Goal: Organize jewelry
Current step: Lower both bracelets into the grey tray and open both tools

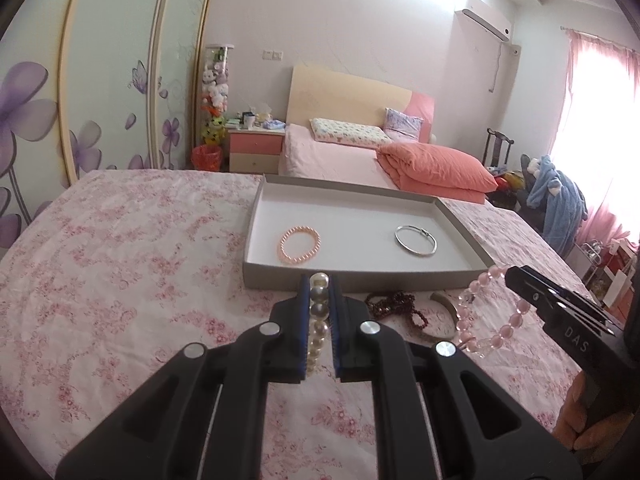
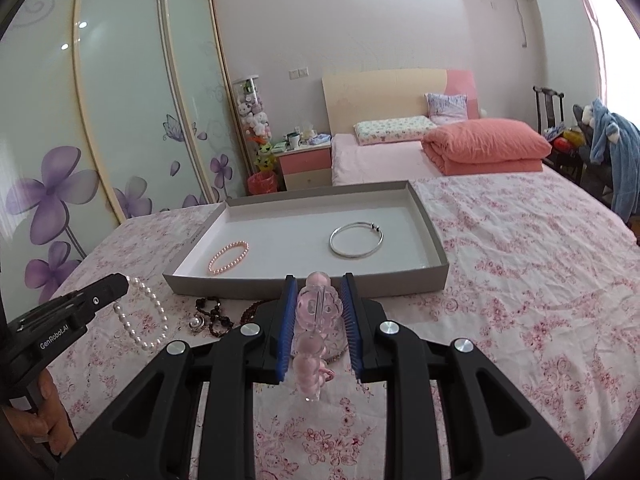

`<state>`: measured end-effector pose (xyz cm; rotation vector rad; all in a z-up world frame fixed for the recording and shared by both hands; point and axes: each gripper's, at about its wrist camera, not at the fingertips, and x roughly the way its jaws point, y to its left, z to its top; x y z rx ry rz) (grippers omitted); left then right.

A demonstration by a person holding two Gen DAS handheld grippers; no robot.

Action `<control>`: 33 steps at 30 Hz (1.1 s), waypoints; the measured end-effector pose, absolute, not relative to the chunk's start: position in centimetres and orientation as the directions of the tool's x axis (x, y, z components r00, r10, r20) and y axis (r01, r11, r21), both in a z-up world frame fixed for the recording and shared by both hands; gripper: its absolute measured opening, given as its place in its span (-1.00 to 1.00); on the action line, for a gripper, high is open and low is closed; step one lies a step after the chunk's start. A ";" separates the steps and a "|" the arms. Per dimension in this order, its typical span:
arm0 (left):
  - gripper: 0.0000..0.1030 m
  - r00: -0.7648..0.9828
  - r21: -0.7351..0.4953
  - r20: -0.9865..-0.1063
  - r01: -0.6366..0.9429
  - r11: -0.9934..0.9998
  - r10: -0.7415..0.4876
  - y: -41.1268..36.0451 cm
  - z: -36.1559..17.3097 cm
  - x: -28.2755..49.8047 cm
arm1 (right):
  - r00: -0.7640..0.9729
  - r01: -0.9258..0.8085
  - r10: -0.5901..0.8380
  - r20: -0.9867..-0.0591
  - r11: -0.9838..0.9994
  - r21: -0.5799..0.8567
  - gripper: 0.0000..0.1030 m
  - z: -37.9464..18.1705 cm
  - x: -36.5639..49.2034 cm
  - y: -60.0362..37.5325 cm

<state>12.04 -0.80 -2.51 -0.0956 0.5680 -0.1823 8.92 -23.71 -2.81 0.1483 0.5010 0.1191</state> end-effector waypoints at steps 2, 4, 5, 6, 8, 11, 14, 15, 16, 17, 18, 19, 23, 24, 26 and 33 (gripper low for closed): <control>-0.81 0.836 -0.128 -0.517 0.137 0.982 -0.184 -0.9 -2.3 12.0 | 0.880 -0.075 0.138 -0.454 0.985 0.153 -0.54 -2.5 8.7 -23.4; -0.81 0.846 -0.110 -0.507 0.130 0.985 -0.168 -1.1 -2.0 11.9 | 0.889 -0.073 0.128 -0.439 0.987 0.140 -0.54 -2.1 8.6 -23.1; -0.81 0.851 -0.100 -0.500 0.126 0.987 -0.160 -1.2 -1.8 11.9 | 0.894 -0.073 0.123 -0.430 0.988 0.133 -0.54 -1.8 8.5 -23.0; -0.81 0.855 -0.094 -0.495 0.126 0.988 -0.156 -1.3 -1.7 11.9 | 0.900 -0.071 0.118 -0.421 0.990 0.125 -0.54 -1.6 8.4 -22.9; -0.81 0.863 -0.078 -0.483 0.124 0.989 -0.146 -1.5 -1.3 11.8 | 0.908 -0.069 0.110 -0.405 0.991 0.114 -0.54 -1.1 8.3 -22.7; -0.81 0.870 -0.071 -0.472 0.128 0.989 -0.146 -1.8 -0.8 11.9 | 0.919 -0.066 0.100 -0.382 0.993 0.101 -0.54 -0.4 8.3 -22.6; -0.81 0.877 -0.063 -0.456 0.136 0.989 -0.149 -2.2 0.1 12.3 | 0.931 -0.060 0.089 -0.355 0.994 0.092 -0.54 0.4 8.4 -22.6; -0.81 0.879 -0.061 -0.452 0.138 0.989 -0.151 -2.3 0.3 12.4 | 0.935 -0.058 0.086 -0.344 0.994 0.089 -0.54 0.8 8.5 -22.6; -0.81 0.882 -0.060 -0.446 0.142 0.988 -0.154 -2.4 0.6 12.6 | 0.940 -0.056 0.081 -0.331 0.995 0.085 -0.54 1.2 8.6 -22.6; -0.81 0.884 -0.059 -0.440 0.145 0.988 -0.157 -2.5 0.9 12.8 | 0.945 -0.053 0.076 -0.318 0.995 0.079 -0.54 1.6 8.8 -22.6; -0.81 0.888 -0.056 -0.433 0.148 0.987 -0.158 -2.7 1.2 13.1 | 0.950 -0.050 0.070 -0.304 0.996 0.072 -0.54 2.0 9.0 -22.6; -0.81 0.890 -0.054 -0.428 0.151 0.987 -0.159 -2.8 1.4 13.4 | 0.953 -0.048 0.066 -0.295 0.997 0.068 -0.54 2.1 9.1 -22.6; -0.81 0.897 -0.048 -0.409 0.160 0.986 -0.165 -3.5 2.4 14.9 | 0.964 -0.027 0.042 -0.262 0.998 0.059 -0.54 2.8 10.4 -22.6; -0.81 0.899 -0.046 -0.407 0.159 0.986 -0.163 -3.6 2.6 15.3 | 0.965 -0.022 0.037 -0.258 0.998 0.061 -0.54 2.9 10.7 -22.7; -0.81 0.902 -0.039 -0.402 0.156 0.987 -0.158 -3.9 2.8 16.2 | 0.966 -0.008 0.026 -0.256 0.998 0.068 -0.54 2.9 11.6 -22.8; -0.81 0.896 -0.035 -0.414 0.160 0.987 -0.160 -4.6 2.2 20.2 | 0.952 0.005 0.020 -0.304 0.997 0.080 -0.54 1.7 15.4 -23.2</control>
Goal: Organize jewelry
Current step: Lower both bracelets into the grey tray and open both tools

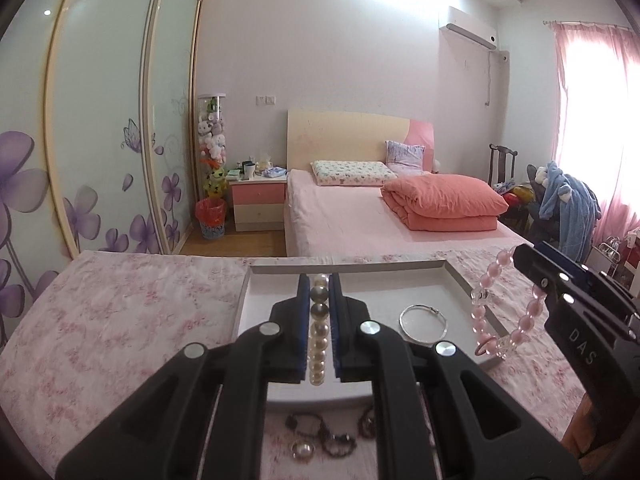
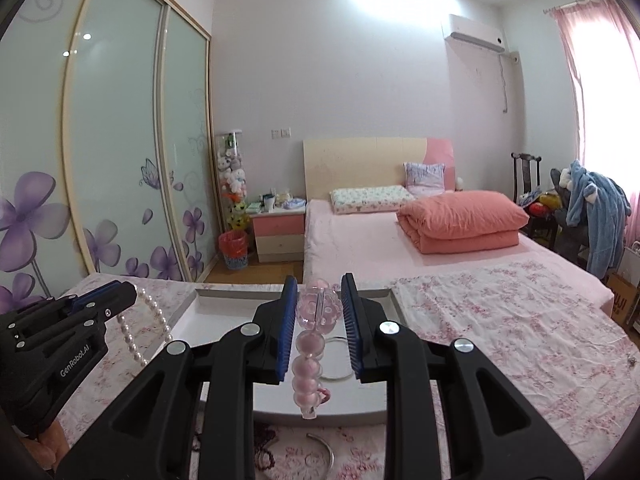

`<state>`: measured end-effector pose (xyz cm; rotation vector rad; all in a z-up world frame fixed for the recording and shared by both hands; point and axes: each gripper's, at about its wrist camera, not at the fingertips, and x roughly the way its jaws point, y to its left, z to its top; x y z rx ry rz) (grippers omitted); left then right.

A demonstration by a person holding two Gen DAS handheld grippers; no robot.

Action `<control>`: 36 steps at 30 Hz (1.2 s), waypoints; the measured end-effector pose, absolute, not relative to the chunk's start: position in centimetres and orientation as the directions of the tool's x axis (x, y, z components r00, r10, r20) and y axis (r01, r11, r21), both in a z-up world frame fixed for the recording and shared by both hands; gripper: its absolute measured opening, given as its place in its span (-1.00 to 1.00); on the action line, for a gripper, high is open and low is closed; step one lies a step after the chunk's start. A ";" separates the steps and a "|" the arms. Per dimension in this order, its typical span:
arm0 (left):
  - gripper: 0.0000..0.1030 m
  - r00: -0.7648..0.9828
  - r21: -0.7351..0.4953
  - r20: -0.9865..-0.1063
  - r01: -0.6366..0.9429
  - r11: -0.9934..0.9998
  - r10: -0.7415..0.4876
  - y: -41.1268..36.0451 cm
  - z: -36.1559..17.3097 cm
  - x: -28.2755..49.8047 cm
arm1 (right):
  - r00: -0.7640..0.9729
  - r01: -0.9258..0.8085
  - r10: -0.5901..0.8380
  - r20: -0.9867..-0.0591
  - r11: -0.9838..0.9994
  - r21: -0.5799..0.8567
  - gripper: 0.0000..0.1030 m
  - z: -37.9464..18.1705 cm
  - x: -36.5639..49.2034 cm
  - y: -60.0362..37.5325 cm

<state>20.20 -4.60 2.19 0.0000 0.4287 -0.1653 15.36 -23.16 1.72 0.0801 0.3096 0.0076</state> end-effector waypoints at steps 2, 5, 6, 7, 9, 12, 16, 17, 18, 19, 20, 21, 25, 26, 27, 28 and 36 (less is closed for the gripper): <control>-0.81 0.889 -0.039 -0.429 0.159 0.986 -0.160 -4.7 1.7 21.7 | 0.945 0.004 0.025 -0.327 0.996 0.088 -0.53 1.1 16.7 -23.3; -0.81 0.876 -0.051 -0.451 0.167 0.985 -0.172 -4.8 0.9 23.7 | 0.929 0.006 0.034 -0.368 0.994 0.109 -0.54 0.1 18.6 -23.5; -0.81 0.870 -0.059 -0.459 0.169 0.984 -0.177 -4.7 0.6 24.2 | 0.923 0.006 0.039 -0.382 0.993 0.116 -0.54 -0.2 19.2 -23.6; -0.81 0.863 -0.071 -0.470 0.174 0.982 -0.187 -4.7 0.2 24.9 | 0.918 0.005 0.044 -0.394 0.992 0.123 -0.54 -0.6 19.7 -23.5; -0.80 0.851 -0.083 -0.489 0.172 0.982 -0.191 -4.6 -0.5 26.0 | 0.906 -0.003 0.063 -0.419 0.990 0.142 -0.54 -1.2 20.8 -23.5; -0.80 0.838 -0.090 -0.511 0.172 0.981 -0.193 -4.6 -1.6 27.3 | 0.889 -0.015 0.088 -0.450 0.986 0.165 -0.53 -2.1 22.3 -23.5; -0.80 0.826 -0.088 -0.529 0.176 0.980 -0.196 -5.0 -2.5 28.6 | 0.873 -0.019 0.103 -0.477 0.984 0.177 -0.53 -2.7 23.3 -23.7; -0.80 0.822 -0.091 -0.534 0.179 0.980 -0.200 -5.1 -2.7 28.9 | 0.870 -0.017 0.100 -0.483 0.985 0.173 -0.53 -2.9 23.3 -23.7; -0.79 0.819 -0.092 -0.538 0.180 0.979 -0.201 -5.2 -2.9 29.1 | 0.868 -0.015 0.098 -0.487 0.985 0.171 -0.53 -3.0 23.3 -23.8; -0.79 0.816 -0.092 -0.542 0.179 0.979 -0.200 -5.2 -3.0 29.3 | 0.870 -0.011 0.094 -0.485 0.985 0.172 -0.49 -3.0 23.3 -23.9; -0.79 0.815 -0.095 -0.544 0.175 0.980 -0.198 -5.1 -3.1 29.5 | 0.870 -0.003 0.086 -0.485 0.985 0.170 -0.41 -3.0 23.2 -24.0; -0.77 0.816 -0.098 -0.544 0.169 0.981 -0.196 -5.0 -3.3 29.6 | 0.872 0.003 0.083 -0.483 0.985 0.174 -0.10 -2.9 23.2 -23.9; -0.67 0.814 -0.112 -0.552 0.146 0.983 -0.183 -4.2 -3.6 30.0 | 0.880 0.015 0.067 -0.471 0.986 0.167 0.09 -2.6 22.9 -24.0; -0.67 0.815 -0.113 -0.551 0.139 0.984 -0.178 -3.9 -3.6 30.1 | 0.881 0.017 0.064 -0.470 0.986 0.166 0.09 -2.6 22.9 -24.1; -0.67 0.818 -0.114 -0.549 0.131 0.985 -0.173 -3.6 -3.5 30.1 | 0.880 0.020 0.062 -0.470 0.986 0.166 0.09 -2.6 22.9 -24.2; -0.67 0.819 -0.115 -0.548 0.127 0.985 -0.169 -3.5 -3.4 30.1 | 0.881 0.022 0.060 -0.470 0.986 0.166 0.08 -2.5 22.9 -24.2; -0.57 0.834 -0.113 -0.533 0.099 0.989 -0.144 -2.0 -2.5 28.1 | 0.879 0.011 0.059 -0.473 0.990 0.143 0.08 -2.2 20.9 -24.4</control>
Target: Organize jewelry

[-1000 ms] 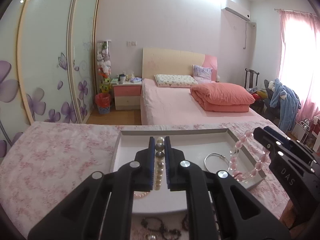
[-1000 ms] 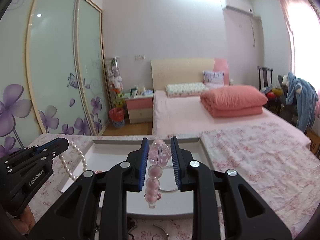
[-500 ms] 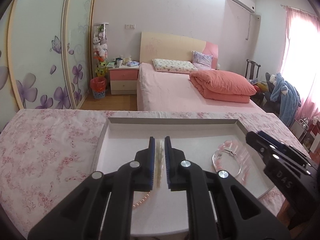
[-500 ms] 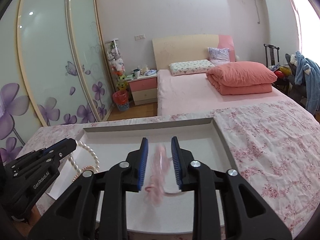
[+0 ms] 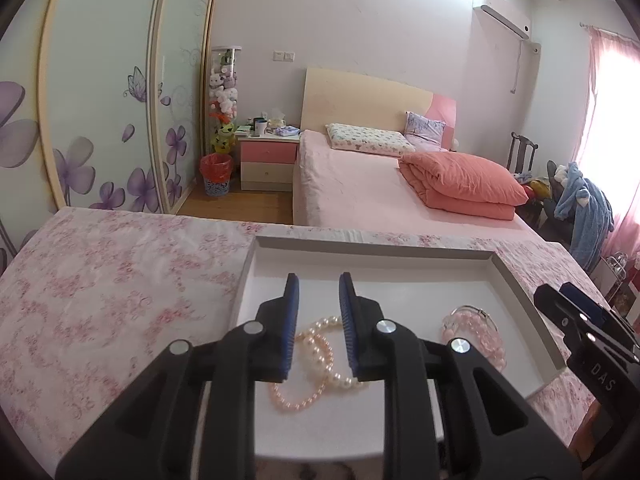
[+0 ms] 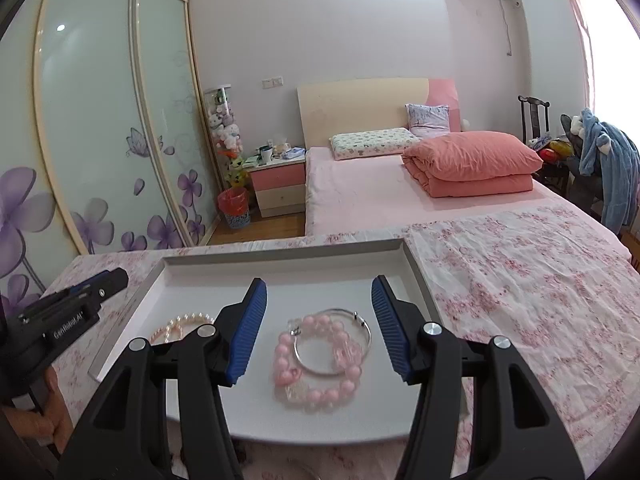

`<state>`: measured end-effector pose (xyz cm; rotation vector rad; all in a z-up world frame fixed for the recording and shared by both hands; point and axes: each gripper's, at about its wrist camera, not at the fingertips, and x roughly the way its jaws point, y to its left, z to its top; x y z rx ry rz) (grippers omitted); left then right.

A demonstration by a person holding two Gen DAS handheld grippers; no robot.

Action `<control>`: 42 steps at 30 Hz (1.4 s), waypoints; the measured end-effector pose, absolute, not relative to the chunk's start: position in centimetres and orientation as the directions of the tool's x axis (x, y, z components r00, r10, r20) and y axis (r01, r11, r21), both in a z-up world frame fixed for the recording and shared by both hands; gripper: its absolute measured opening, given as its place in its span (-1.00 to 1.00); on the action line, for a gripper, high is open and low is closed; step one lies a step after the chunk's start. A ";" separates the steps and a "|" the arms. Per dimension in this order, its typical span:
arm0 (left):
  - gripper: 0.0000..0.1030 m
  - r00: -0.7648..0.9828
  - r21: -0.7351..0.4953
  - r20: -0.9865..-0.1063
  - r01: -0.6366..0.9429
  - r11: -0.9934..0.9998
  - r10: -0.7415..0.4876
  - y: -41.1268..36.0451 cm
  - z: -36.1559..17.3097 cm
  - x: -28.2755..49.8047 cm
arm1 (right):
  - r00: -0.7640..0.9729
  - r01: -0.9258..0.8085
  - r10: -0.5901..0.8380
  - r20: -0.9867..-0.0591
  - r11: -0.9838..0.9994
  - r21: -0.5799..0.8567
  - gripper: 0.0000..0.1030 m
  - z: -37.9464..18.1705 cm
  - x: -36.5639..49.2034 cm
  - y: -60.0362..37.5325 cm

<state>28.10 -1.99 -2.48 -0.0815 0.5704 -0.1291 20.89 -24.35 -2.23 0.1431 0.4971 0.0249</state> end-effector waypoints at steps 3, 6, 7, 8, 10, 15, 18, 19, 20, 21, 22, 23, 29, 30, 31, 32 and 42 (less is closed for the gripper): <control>-0.50 0.835 -0.115 -0.532 0.094 0.989 -0.141 -1.4 -2.2 26.6 | 0.860 -0.008 0.076 -0.505 0.991 0.136 0.08 -2.6 19.6 -24.5; -0.42 0.830 -0.123 -0.538 0.094 0.988 -0.146 -0.7 -2.3 24.8 | 0.820 -0.035 0.101 -0.563 0.991 0.128 0.08 -3.7 18.0 -24.4; -0.39 0.829 -0.124 -0.539 0.095 0.988 -0.148 -0.4 -2.4 24.2 | 0.805 -0.041 0.107 -0.583 0.991 0.126 0.08 -4.1 17.6 -24.3; -0.38 0.828 -0.124 -0.541 0.096 0.988 -0.148 -0.2 -2.5 23.6 | 0.783 -0.053 0.118 -0.611 0.991 0.124 0.08 -4.7 16.9 -24.3; -0.31 0.822 -0.124 -0.550 0.097 0.988 -0.150 0.5 -2.8 22.4 | 0.744 -0.069 0.132 -0.655 0.990 0.121 0.12 -5.8 16.0 -24.1; -0.13 0.820 -0.123 -0.556 0.079 0.989 -0.135 2.2 -3.3 20.0 | 0.660 -0.108 0.147 -0.737 0.989 0.101 0.38 -8.0 14.2 -23.2; -0.04 0.819 -0.130 -0.560 0.064 0.989 -0.127 3.1 -3.5 19.1 | 0.644 -0.128 0.126 -0.754 0.990 0.056 0.55 -8.4 14.1 -22.1; -0.03 0.816 -0.135 -0.564 0.060 0.989 -0.127 3.4 -3.5 18.9 | 0.638 -0.134 0.122 -0.760 0.990 0.047 0.58 -8.6 14.1 -21.9; -0.03 0.814 -0.138 -0.566 0.058 0.989 -0.127 3.7 -3.6 18.7 | 0.628 -0.141 0.116 -0.770 0.989 0.034 0.59 -8.9 14.2 -21.3; -0.02 0.812 -0.142 -0.569 0.054 0.988 -0.127 3.9 -3.6 18.5 | 0.620 -0.146 0.109 -0.777 0.989 0.022 0.60 -9.1 14.4 -20.9; 0.00 0.811 -0.144 -0.571 0.051 0.988 -0.125 3.9 -3.6 18.4 | 0.614 -0.149 0.100 -0.783 0.989 0.009 0.61 -9.4 14.6 -20.5; 0.00 0.810 -0.146 -0.573 0.048 0.988 -0.124 4.1 -3.7 18.1 | 0.612 -0.149 0.095 -0.785 0.989 0.003 0.61 -9.5 14.7 -20.2; 0.03 0.802 -0.153 -0.584 0.040 0.987 -0.124 4.6 -3.9 17.2 | 0.609 -0.139 0.103 -0.787 0.990 0.022 0.62 -9.5 16.2 -19.9; 0.03 0.801 -0.155 -0.586 0.042 0.987 -0.126 4.6 -4.0 17.0 | 0.613 -0.140 0.103 -0.783 0.990 0.021 0.46 -9.4 16.3 -20.0; 0.03 0.799 -0.157 -0.588 0.044 0.987 -0.129 4.5 -4.0 16.8 | 0.614 -0.146 0.109 -0.782 0.989 0.023 0.33 -9.3 16.3 -20.1; 0.03 0.797 -0.160 -0.590 0.046 0.986 -0.133 4.6 -4.1 16.7 | 0.610 -0.147 0.106 -0.785 0.989 0.019 0.33 -9.2 16.2 -20.3; 0.04 0.763 -0.160 -0.625 0.084 0.983 -0.167 3.5 -5.1 16.3 | 0.573 -0.238 0.150 -0.806 0.971 0.011 0.33 -9.0 12.9 -21.7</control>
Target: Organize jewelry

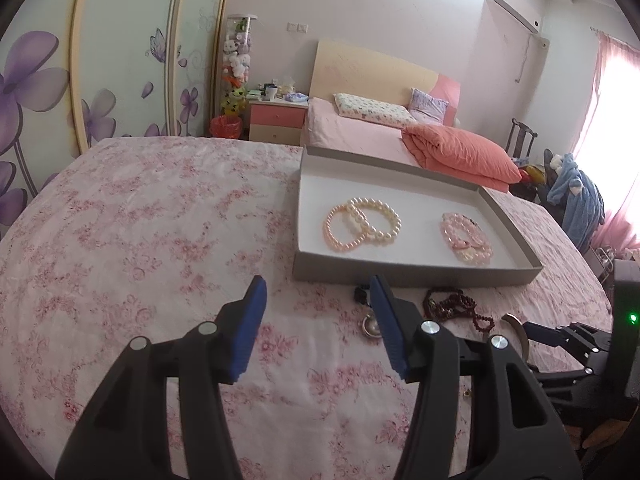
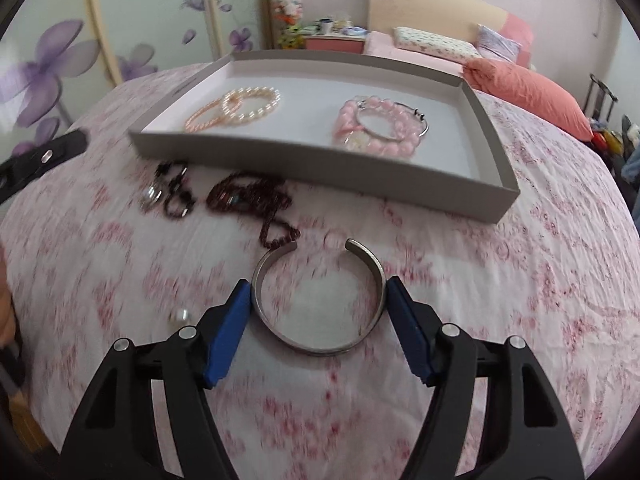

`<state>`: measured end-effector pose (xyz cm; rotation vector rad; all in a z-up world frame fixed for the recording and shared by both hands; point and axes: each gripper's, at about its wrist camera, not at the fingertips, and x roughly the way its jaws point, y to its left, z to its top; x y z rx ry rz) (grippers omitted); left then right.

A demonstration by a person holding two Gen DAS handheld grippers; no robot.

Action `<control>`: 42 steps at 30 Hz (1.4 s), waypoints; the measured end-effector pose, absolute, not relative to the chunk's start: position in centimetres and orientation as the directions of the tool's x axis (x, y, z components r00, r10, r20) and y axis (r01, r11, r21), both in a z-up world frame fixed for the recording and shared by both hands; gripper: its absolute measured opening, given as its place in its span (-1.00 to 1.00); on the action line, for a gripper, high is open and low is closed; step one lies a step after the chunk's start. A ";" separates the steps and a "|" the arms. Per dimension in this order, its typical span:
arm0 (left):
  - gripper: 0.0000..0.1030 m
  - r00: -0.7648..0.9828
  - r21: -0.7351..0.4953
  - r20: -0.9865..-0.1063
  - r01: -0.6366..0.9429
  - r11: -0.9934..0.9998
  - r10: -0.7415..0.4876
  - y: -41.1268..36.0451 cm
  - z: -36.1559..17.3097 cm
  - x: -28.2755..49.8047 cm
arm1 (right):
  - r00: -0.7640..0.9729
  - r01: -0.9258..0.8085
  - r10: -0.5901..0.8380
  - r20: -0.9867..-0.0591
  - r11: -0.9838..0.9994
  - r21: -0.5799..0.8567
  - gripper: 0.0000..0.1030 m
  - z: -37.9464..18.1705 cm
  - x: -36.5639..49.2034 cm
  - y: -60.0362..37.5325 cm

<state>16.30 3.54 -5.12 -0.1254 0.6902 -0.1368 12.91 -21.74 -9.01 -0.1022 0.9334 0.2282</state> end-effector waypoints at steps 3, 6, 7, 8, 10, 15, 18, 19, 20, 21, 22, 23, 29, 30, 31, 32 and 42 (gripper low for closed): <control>0.04 0.748 -0.151 -0.640 0.101 0.983 -0.175 3.1 -5.6 16.3 | 0.586 -0.169 0.102 -0.804 0.986 0.001 0.33 -9.0 12.9 -23.3; 0.04 0.727 -0.134 -0.661 0.129 0.983 -0.185 2.6 -6.1 16.4 | 0.594 -0.062 0.050 -0.803 0.998 0.016 0.33 -9.1 13.6 -25.5; 0.04 0.718 -0.124 -0.670 0.143 0.982 -0.189 2.2 -6.4 16.4 | 0.596 -0.041 0.037 -0.802 0.999 0.016 0.33 -9.1 13.6 -25.9; 0.04 0.706 -0.113 -0.681 0.159 0.981 -0.193 1.8 -6.7 16.4 | 0.598 -0.023 0.027 -0.801 1.000 0.016 0.33 -9.1 13.7 -26.3; 0.01 0.685 -0.091 -0.703 0.181 0.979 -0.192 1.1 -7.2 16.6 | 0.601 -0.021 0.027 -0.799 1.000 0.018 0.33 -9.2 13.7 -26.4; -0.18 0.640 -0.080 -0.741 0.219 0.973 -0.205 -0.2 -8.5 17.3 | 0.610 -0.029 0.029 -0.792 0.999 0.015 0.33 -9.3 13.6 -26.2; -0.30 0.622 -0.081 -0.755 0.229 0.970 -0.210 -0.8 -8.9 17.9 | 0.611 -0.032 0.034 -0.791 0.999 0.018 0.33 -9.3 13.8 -25.9; -0.38 0.616 -0.078 -0.759 0.233 0.969 -0.209 -1.0 -9.0 18.1 | 0.611 -0.032 0.035 -0.791 0.999 0.019 0.33 -9.3 13.8 -25.9; -0.41 0.609 -0.074 -0.766 0.237 0.969 -0.207 -1.3 -9.2 18.3 | 0.611 -0.032 0.036 -0.791 0.999 0.020 0.33 -9.3 13.8 -25.9; -0.45 0.605 -0.070 -0.770 0.239 0.968 -0.205 -1.6 -9.3 18.4 | 0.611 -0.033 0.037 -0.791 0.999 0.021 0.33 -9.2 13.8 -26.0; -0.52 0.600 -0.064 -0.774 0.242 0.968 -0.201 -2.0 -9.5 18.6 | 0.611 -0.033 0.037 -0.791 0.999 0.021 0.33 -9.2 13.7 -25.9; -0.55 0.596 -0.058 -0.779 0.244 0.968 -0.197 -2.4 -9.7 18.7 | 0.611 -0.034 0.038 -0.791 0.999 0.021 0.33 -9.2 13.7 -25.9; -0.65 0.602 -0.023 -0.778 0.255 0.967 -0.178 -3.9 -9.9 19.3 | 0.610 -0.040 0.042 -0.791 0.999 0.023 0.33 -9.2 13.9 -25.6; -0.66 0.604 -0.020 -0.778 0.253 0.967 -0.174 -4.1 -9.9 19.4 | 0.610 -0.043 0.044 -0.791 0.999 0.023 0.33 -9.2 13.9 -25.5; -0.66 0.605 -0.021 -0.777 0.252 0.968 -0.174 -4.3 -9.9 19.5 | 0.610 -0.045 0.046 -0.791 0.999 0.023 0.33 -9.2 13.9 -25.4; -0.66 0.605 -0.022 -0.777 0.251 0.968 -0.175 -4.4 -9.9 19.6 | 0.610 -0.049 0.048 -0.791 0.999 0.023 0.33 -9.2 13.9 -25.2; -0.55 0.594 -0.061 -0.774 0.275 0.960 -0.219 -4.4 -9.8 19.1 | 0.611 -0.057 0.056 -0.789 0.998 0.027 0.33 -9.1 13.9 -25.1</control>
